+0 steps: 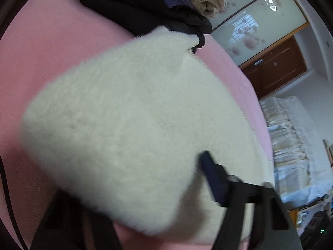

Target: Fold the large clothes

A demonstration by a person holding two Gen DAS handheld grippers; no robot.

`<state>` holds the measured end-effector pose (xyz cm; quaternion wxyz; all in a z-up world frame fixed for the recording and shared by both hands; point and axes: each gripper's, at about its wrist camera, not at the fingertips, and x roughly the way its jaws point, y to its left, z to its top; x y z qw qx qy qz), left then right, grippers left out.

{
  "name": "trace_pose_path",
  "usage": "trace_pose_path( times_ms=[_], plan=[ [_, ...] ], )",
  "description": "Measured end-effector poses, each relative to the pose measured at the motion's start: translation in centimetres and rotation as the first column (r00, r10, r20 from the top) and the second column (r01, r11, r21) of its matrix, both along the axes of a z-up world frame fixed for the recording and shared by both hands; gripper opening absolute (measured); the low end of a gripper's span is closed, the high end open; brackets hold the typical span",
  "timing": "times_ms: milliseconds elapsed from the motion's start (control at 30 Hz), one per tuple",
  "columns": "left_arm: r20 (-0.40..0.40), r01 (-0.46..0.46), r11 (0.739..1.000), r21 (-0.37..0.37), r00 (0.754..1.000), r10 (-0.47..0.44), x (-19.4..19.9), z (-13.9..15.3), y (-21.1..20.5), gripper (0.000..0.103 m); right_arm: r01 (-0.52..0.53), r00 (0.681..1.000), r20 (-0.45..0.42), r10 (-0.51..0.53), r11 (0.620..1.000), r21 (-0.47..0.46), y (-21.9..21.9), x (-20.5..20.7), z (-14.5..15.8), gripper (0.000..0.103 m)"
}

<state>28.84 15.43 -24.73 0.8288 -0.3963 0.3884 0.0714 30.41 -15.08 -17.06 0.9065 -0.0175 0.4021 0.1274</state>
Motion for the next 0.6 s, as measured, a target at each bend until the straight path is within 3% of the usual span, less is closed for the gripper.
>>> trace_pose_path(
  times_ms=[100, 200, 333, 600],
  plan=[
    [0.015, -0.009, 1.0, 0.017, 1.0, 0.009, 0.0, 1.0, -0.3, 0.022, 0.0, 1.0, 0.011, 0.0, 1.0, 0.001, 0.2, 0.7, -0.2, 0.026],
    [0.025, 0.016, 0.99, 0.141, 0.999, -0.02, 0.2, 3.2, -1.6, 0.018, 0.002, 1.0, 0.009, -0.002, 1.0, -0.008, 0.6, 1.2, -1.1, 0.026],
    [0.087, 0.024, 0.952, 0.307, 0.995, -0.053, 0.1, 6.8, -4.8, 0.017, 0.009, 1.0, -0.008, -0.009, 1.0, -0.021, 0.8, 1.5, -2.0, 0.026],
    [0.178, 0.054, 0.875, 0.481, 0.971, -0.158, -0.1, 13.0, -9.5, 0.016, 0.006, 0.998, -0.065, -0.002, 0.998, 0.069, -0.5, 2.1, -2.4, 0.026]
  ],
)
